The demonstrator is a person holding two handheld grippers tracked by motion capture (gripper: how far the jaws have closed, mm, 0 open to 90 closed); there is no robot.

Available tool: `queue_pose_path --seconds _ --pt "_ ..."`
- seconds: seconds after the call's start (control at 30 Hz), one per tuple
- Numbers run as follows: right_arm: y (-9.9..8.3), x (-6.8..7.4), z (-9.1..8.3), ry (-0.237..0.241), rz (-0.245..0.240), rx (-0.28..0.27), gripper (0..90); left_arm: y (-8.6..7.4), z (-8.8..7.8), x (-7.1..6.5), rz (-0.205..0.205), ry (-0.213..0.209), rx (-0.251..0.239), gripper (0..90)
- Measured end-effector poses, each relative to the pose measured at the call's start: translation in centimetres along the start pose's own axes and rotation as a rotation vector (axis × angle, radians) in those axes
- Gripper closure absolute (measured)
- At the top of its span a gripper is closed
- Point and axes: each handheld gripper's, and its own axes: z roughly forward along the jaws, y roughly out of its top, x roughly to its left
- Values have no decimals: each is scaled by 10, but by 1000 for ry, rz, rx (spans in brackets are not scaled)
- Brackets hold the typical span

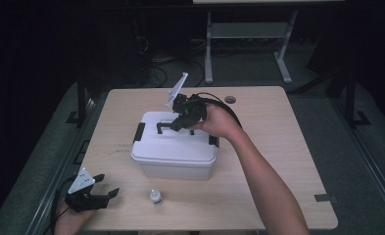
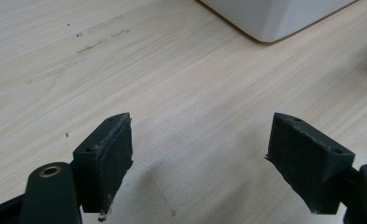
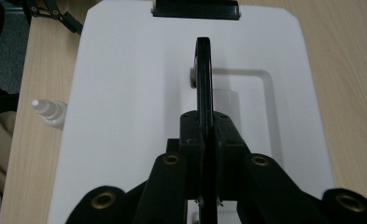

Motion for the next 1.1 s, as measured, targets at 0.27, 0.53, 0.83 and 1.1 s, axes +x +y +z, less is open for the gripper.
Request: queue_pose_path --seconds 0.27,0.53,0.83,1.1 --pt "0 -1 -8 1 5 -37 838 0 -1 0 1 0 0 220" --pt "5 1 -29 -11 -4 -90 838 -1 -1 0 -8 4 -2 220" --pt "-3 10 -51 -27 -8 -81 838 -1 -1 0 -9 3 7 220" --pt "-22 20 -79 -61 -14 -91 838 -1 -1 -1 -7 8 13 220"
